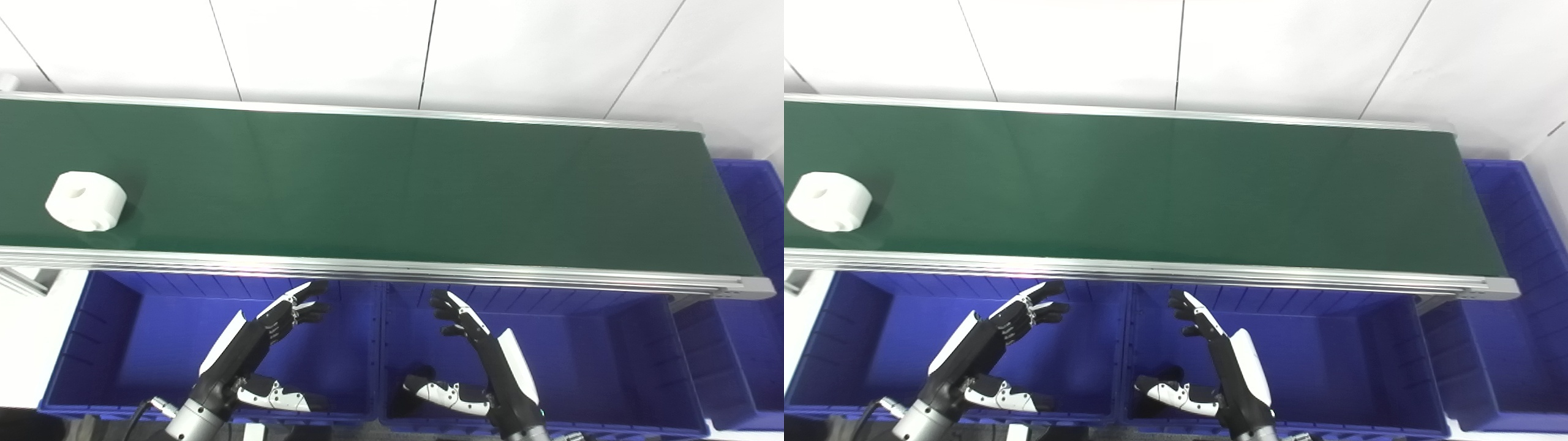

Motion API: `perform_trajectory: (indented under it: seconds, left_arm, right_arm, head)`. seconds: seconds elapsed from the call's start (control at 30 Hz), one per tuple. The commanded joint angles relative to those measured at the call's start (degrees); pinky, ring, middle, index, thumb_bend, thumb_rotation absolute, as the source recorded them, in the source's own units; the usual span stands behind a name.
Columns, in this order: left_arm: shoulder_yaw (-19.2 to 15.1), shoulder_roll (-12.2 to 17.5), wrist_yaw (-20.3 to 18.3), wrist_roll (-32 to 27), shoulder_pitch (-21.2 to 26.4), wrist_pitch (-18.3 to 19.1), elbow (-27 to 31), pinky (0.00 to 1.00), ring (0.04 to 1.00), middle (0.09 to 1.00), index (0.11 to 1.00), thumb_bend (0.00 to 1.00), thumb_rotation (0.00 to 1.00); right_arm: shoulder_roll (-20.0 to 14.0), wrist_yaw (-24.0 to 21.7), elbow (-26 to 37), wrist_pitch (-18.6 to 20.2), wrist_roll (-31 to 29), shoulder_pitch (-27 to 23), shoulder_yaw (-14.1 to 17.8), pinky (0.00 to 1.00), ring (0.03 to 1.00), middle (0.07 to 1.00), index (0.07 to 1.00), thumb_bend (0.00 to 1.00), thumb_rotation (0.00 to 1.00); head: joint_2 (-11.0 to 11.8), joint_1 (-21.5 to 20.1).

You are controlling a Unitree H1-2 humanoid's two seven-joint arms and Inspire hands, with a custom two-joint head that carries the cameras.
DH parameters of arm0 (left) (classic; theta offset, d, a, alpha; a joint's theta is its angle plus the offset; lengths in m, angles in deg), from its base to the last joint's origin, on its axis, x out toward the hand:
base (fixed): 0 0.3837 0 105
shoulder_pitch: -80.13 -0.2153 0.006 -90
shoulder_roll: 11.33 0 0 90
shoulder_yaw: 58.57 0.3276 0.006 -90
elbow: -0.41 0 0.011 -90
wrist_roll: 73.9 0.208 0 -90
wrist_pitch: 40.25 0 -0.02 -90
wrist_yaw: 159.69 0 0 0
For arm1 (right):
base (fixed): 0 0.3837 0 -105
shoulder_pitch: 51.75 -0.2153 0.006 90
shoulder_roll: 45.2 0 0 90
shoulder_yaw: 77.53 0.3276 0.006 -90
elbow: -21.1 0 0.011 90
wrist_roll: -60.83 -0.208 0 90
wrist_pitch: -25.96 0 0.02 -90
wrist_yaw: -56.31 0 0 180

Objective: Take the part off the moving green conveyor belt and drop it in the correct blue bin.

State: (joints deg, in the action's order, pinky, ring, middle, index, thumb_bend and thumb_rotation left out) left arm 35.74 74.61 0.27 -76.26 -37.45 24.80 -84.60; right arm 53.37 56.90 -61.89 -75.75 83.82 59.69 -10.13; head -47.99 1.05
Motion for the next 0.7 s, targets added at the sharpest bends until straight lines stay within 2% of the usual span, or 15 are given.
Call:
perform_trajectory:
  seconds: [0.0, 0.13, 0.23, 0.27, 0.3, 0.33, 0.37, 0.4, 0.43, 0.47, 0.5, 0.57, 0.67]
  left_arm:
    - [-0.12, 0.20, 0.29, -0.63, -0.19, -1.97, 0.91, 0.80, 0.822, 0.917, 0.882, 0.69, 0.16]
    - [-0.26, 0.09, 0.57, -0.32, -0.27, -1.98, 0.88, 0.80, 0.818, 0.914, 0.882, 0.69, 0.18]
    - [-0.21, -0.02, 0.09, -0.98, -0.20, -1.98, 0.36, 0.80, 0.819, 0.918, 0.882, 0.68, 0.14]
    - [-0.07, -0.11, 0.43, -0.24, -0.21, -1.97, 0.13, 0.80, 0.819, 0.919, 0.882, 0.68, 0.13]
    - [0.02, -0.18, 0.70, 0.35, -0.23, -1.96, -0.02, 0.80, 0.817, 0.920, 0.882, 0.67, 0.15]
    - [0.21, -0.39, 1.22, 1.15, -0.32, -1.96, -0.27, 0.79, 0.816, 0.920, 0.882, 0.67, 0.15]
    - [0.37, -0.52, 1.60, 1.66, -0.38, -1.96, -0.44, 0.79, 0.818, 0.917, 0.880, 0.68, 0.17]
    - [0.69, -0.60, 2.13, 2.38, -0.43, -1.97, -0.75, 0.79, 0.819, 0.913, 0.877, 0.69, 0.19]
    - [0.98, -0.60, 2.60, 2.92, -0.45, -1.97, -0.96, 0.78, 0.819, 0.909, 0.873, 0.70, 0.21]
    - [1.36, -0.49, 3.13, 3.54, -0.33, -1.98, -1.37, 0.78, 0.820, 0.907, 0.872, 0.71, 0.21]
    - [1.69, -0.37, 3.61, 3.97, -0.23, -1.98, -1.65, 0.78, 0.819, 0.905, 0.867, 0.71, 0.20]
    - [2.23, 0.03, 4.69, 4.82, 0.35, -1.98, -2.69, 0.77, 0.822, 0.902, 0.856, 0.73, 0.19]
    - [2.83, 0.69, 6.44, 5.52, 0.94, -1.98, -3.63, 0.76, 0.819, 0.895, 0.844, 0.75, 0.18]
  right_arm:
    - [0.41, -0.03, 1.36, -2.51, -0.61, -0.03, 0.13, 0.73, 0.826, 0.851, 0.886, 0.63, 0.27]
    - [0.56, 0.15, 1.18, -2.47, -0.49, -0.04, 0.18, 0.73, 0.825, 0.850, 0.885, 0.64, 0.28]
    - [0.55, 0.41, 0.42, -3.20, -0.61, -0.09, 0.25, 0.73, 0.823, 0.848, 0.883, 0.63, 0.27]
    - [0.44, 0.62, -0.23, -3.79, -0.71, -0.09, 0.35, 0.73, 0.823, 0.847, 0.883, 0.63, 0.27]
    - [0.36, 0.77, -0.69, -4.22, -0.78, -0.10, 0.43, 0.73, 0.821, 0.847, 0.882, 0.63, 0.27]
    - [0.15, 0.98, -1.63, -5.18, -1.06, -0.14, 0.60, 0.73, 0.821, 0.847, 0.882, 0.64, 0.27]
    - [0.03, 1.10, -2.31, -5.91, -1.26, -0.18, 0.74, 0.73, 0.817, 0.848, 0.883, 0.63, 0.26]
    - [-0.15, 1.14, -3.03, -6.69, -1.69, -0.14, 0.98, 0.73, 0.816, 0.849, 0.884, 0.63, 0.25]
    - [-0.24, 1.14, -3.52, -7.26, -1.98, -0.10, 1.18, 0.73, 0.816, 0.851, 0.886, 0.63, 0.24]
    - [-0.47, 1.16, -4.08, -7.74, -2.02, -0.11, 1.34, 0.73, 0.816, 0.851, 0.886, 0.63, 0.23]
    - [-0.60, 1.14, -4.49, -8.15, -2.01, -0.11, 1.50, 0.73, 0.821, 0.852, 0.890, 0.62, 0.24]
    - [-0.86, 1.35, -5.50, -9.14, -1.41, -0.33, 1.72, 0.72, 0.822, 0.848, 0.891, 0.61, 0.23]
    - [-0.83, 1.65, -7.21, -10.75, -1.16, -0.76, 1.92, 0.71, 0.819, 0.845, 0.890, 0.60, 0.21]
  head:
    - [0.00, 0.04]
    - [0.36, 0.06]
    - [1.39, 0.90]
    - [3.55, 4.62]
    - [3.55, 4.62]
    - [5.59, 8.08]
    - [5.59, 8.08]
    - [7.65, 11.11]
    - [7.65, 11.11]
    - [9.94, 13.72]
    - [9.94, 13.72]
    - [12.39, 15.40]
    - [13.87, 16.02]
